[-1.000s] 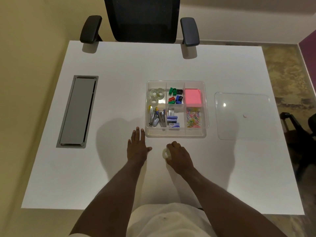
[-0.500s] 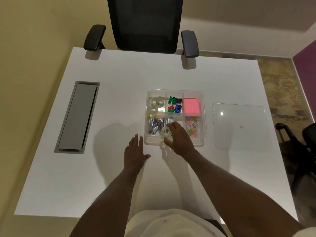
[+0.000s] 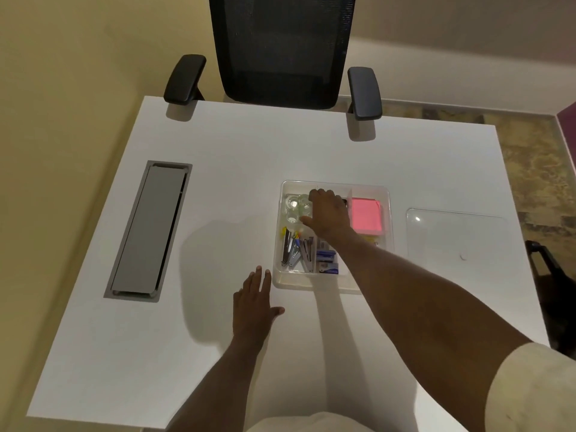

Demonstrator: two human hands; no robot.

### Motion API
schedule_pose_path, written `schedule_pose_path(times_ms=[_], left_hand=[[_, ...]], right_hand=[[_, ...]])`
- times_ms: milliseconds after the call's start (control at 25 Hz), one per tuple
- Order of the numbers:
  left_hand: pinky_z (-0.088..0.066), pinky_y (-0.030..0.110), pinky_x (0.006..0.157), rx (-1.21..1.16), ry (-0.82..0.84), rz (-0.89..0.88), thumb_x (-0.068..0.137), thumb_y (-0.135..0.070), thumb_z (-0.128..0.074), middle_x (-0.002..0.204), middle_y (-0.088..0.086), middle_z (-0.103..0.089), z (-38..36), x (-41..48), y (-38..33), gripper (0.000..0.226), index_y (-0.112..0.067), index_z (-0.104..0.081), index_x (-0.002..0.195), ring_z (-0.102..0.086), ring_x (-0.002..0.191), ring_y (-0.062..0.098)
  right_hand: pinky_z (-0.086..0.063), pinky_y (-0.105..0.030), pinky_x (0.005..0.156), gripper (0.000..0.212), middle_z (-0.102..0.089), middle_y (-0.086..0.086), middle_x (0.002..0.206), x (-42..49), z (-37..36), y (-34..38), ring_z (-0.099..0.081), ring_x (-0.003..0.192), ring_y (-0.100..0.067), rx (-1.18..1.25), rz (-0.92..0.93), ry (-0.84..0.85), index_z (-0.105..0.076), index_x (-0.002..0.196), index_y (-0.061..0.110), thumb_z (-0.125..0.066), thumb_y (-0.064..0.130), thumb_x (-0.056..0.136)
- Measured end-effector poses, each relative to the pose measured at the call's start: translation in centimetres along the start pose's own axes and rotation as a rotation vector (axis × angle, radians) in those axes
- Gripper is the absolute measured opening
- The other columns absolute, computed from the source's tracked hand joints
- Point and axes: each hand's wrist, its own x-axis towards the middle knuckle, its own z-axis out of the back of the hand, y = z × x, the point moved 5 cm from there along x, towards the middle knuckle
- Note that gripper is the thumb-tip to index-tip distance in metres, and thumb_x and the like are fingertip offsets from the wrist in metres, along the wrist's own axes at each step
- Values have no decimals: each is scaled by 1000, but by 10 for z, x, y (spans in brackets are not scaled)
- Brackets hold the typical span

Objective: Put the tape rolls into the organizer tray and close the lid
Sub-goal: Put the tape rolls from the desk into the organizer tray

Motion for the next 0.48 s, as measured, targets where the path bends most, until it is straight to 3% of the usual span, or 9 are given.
schedule_pose_path(times_ms=[120,280,480], left_hand=[[-29,46,122,-4,-21,-48,93,-65,-56,175,-2,-5,-4,-1,12,93,-26,-11,166,-13,161,22],[-29,45,124,-80,-154,-92,102,-30,-51,170,1,-25,6,3,19,61,-18,-34,160,-29,157,22],[-39,51,121,-157,-374,-38,98,-13,-60,162,11,-42,45,29,6,58,-10,-43,153,-43,148,28]], right_hand=[[-41,-40,101,54,-62,-9,120,15,-13,7,-54,116,-28,-159,0,36,-59,120,11,-71,51,86],[-39,-42,103,56,-59,-10,121,22,-24,7,-53,117,-29,-230,-75,52,-63,118,10,-71,55,85],[-40,-39,100,40,-59,-8,115,28,-31,7,-54,112,-27,-238,-150,63,-67,112,12,-76,39,84]])
